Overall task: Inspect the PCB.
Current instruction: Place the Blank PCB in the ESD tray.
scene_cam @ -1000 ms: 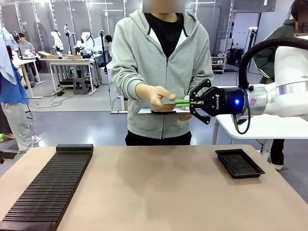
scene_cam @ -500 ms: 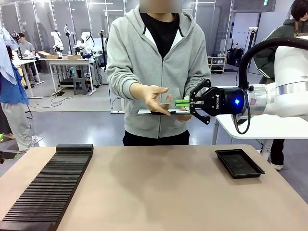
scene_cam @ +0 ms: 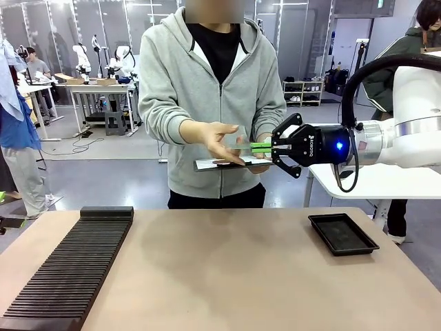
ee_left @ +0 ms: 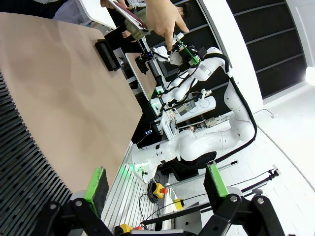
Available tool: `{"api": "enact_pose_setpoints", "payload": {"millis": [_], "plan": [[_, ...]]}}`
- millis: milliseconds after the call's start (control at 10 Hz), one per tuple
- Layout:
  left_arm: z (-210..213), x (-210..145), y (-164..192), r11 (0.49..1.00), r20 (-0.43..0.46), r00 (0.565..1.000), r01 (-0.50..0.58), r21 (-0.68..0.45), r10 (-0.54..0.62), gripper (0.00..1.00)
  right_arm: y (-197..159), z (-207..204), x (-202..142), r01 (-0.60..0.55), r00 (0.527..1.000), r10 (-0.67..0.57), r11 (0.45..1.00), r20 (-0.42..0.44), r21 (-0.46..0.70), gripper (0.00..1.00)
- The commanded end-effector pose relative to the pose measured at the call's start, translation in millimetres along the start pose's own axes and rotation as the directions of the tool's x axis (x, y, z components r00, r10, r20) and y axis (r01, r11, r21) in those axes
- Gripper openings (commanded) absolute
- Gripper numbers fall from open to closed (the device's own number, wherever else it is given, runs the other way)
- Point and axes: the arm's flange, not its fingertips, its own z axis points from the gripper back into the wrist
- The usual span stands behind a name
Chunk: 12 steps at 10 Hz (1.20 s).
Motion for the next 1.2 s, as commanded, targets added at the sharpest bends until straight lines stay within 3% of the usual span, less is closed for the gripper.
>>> {"api": "enact_pose_setpoints", "payload": {"millis": [0,1100], "plan": [[0.7,-0.5,-0.9,1.000,0.002,1.000,0.002,0.001,-0.002,1.00,1.2,0.1,-0.6,-0.003,1.000,0.003,1.000,0.006,0.003,0.00],[0.7,-0.5,-0.9,1.000,0.002,1.000,0.002,0.001,-0.002,1.00,1.2,0.1,-0.6,-0.003,1.000,0.003,1.000,0.006,0.003,0.00]]}}
